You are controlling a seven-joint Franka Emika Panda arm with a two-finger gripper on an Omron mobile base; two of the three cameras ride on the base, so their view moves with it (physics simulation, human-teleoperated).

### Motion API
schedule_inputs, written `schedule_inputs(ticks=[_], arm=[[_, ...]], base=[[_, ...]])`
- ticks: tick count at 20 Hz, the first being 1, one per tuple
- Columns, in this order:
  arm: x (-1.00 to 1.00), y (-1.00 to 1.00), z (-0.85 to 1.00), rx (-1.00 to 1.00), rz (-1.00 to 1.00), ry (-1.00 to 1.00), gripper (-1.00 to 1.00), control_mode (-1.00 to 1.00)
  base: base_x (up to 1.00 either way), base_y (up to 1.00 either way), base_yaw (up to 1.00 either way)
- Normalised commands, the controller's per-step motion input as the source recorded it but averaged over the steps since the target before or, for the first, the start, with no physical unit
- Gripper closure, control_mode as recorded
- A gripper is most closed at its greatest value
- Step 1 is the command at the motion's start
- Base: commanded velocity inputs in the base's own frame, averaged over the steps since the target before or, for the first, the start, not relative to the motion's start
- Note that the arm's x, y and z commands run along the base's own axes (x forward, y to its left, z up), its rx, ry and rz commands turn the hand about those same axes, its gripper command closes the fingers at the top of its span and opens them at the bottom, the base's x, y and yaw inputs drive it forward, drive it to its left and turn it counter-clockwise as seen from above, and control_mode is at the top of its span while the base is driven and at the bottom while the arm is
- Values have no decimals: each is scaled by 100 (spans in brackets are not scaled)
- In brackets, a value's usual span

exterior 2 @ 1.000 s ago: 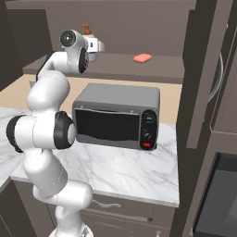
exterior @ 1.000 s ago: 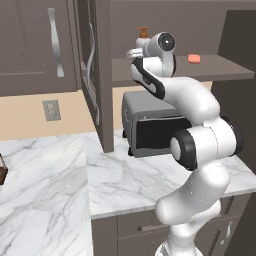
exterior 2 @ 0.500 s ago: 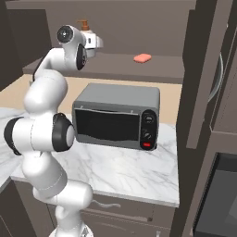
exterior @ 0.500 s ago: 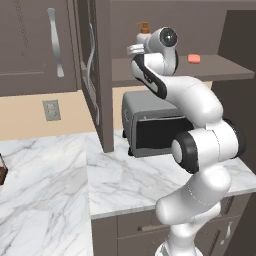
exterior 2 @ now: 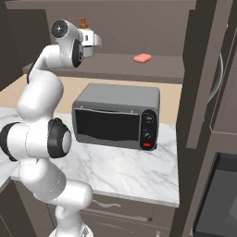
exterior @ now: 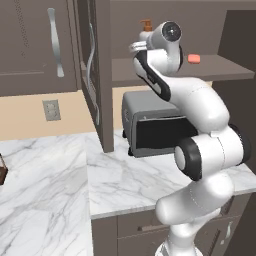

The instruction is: Locate and retrieve the soap dispenser and bar soap from the cabinet. Place them next to the sink.

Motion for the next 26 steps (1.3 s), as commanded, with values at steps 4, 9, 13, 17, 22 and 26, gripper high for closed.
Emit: schedule_inputs(ticks=[4, 9, 13, 17, 22, 26], arm=[[-65, 0, 0, 0, -5, 0, 100, -100], [-74, 0, -1, 0, -4, 2, 100, -100], [-81, 0, 0, 0, -5, 4, 100, -100], [-93, 0, 0, 0, -3, 4, 100, -100], [-100, 0, -4, 0, -5, 4, 100, -100], [-100, 0, -8, 0, -3, 5, 100, -100]], base=[[0, 0, 0], [0, 0, 0], [0, 0, 0], [0, 0, 0], [0, 0, 0], [0, 0, 0]])
